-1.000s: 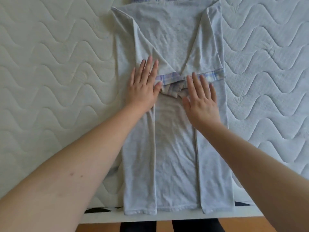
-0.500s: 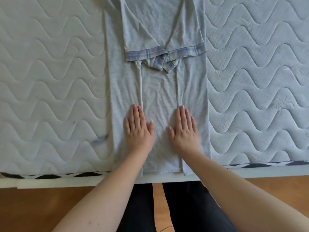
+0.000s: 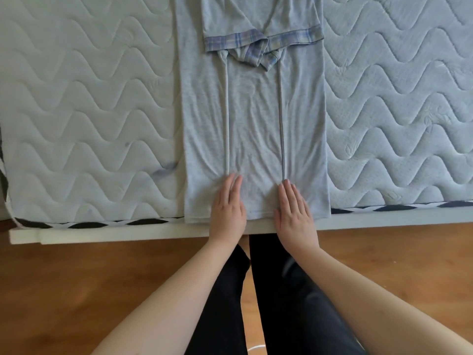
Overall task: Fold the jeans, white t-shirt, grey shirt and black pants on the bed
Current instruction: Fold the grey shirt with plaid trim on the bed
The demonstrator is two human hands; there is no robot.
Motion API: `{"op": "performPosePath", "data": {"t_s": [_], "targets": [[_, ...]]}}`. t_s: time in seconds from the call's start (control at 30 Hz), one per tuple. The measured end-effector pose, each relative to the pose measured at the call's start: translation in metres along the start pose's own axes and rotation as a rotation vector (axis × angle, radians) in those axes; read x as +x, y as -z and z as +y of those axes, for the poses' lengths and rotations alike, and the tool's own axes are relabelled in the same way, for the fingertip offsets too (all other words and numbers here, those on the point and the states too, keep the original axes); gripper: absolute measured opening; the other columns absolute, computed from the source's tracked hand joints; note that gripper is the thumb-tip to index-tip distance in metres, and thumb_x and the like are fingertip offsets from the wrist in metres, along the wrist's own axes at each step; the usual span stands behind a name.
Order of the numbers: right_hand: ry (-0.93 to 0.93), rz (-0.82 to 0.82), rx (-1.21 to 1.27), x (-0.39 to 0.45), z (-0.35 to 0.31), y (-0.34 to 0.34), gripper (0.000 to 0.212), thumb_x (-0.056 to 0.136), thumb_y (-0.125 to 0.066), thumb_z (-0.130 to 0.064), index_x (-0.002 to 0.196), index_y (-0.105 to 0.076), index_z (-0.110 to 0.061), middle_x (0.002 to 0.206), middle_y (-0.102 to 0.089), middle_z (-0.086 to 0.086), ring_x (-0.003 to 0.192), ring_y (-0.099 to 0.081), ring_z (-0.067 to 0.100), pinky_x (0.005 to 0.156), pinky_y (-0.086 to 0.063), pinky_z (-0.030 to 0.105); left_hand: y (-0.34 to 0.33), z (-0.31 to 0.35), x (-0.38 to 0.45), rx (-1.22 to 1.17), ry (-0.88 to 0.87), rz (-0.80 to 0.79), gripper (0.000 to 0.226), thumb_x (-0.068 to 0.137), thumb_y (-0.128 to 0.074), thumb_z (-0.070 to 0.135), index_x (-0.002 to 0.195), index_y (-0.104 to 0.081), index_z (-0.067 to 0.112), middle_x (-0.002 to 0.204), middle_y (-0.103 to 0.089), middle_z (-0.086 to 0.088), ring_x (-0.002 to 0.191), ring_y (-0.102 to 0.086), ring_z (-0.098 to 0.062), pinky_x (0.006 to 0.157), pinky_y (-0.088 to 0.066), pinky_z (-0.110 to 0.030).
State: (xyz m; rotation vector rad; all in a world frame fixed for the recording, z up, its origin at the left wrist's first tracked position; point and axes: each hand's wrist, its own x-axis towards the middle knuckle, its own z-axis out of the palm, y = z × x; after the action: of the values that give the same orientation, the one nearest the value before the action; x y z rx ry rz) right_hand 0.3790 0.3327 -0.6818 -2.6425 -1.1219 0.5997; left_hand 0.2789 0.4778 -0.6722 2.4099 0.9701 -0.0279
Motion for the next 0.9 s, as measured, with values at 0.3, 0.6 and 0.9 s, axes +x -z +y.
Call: {"op": "performPosePath", "data": {"t_s": [0.3,0.6,0.9], "targets": [[-0.217,-0.122,-0.175,0.022,-0.016,0.034,0.006,0.090,-0.045,-0.002,0.089,-0.049,-0.007,0.078,-0.050,0.010,0.072,-0.049,0.028,0.063,-0.028,0.035,0.025,-0.013,-0.017,0.427,0.084,-0.247,0.025,0.097,-0.041,0.026,0.113,-0.055,0.013,0.106,-0.061,-0.003,0.100,-0.055,-0.023,0.082,-0.042,-0.035],[-0.204,-0.149,-0.208,0.016,-0.013,0.036,0.017,0.088,-0.039,0.005,0.090,-0.042,-0.012,0.080,-0.048,0.006,0.071,-0.039,0.023,0.065,-0.028,0.031,0.018,-0.008,-0.016,0.543,0.204,-0.250,0.030,0.096,-0.043,0.028,0.118,-0.051,0.011,0.112,-0.058,-0.005,0.102,-0.056,-0.024,0.084,-0.041,-0.036],[-0.170,-0.188,-0.154,0.014,-0.014,0.037,0.017,0.088,-0.043,0.006,0.094,-0.054,-0.005,0.091,-0.047,0.010,0.069,-0.037,0.024,0.059,-0.030,0.033,0.018,0.010,-0.011,0.546,0.176,-0.302,0.022,0.096,-0.042,0.017,0.108,-0.059,0.010,0.099,-0.067,-0.006,0.090,-0.064,-0.024,0.076,-0.041,-0.036]]}}
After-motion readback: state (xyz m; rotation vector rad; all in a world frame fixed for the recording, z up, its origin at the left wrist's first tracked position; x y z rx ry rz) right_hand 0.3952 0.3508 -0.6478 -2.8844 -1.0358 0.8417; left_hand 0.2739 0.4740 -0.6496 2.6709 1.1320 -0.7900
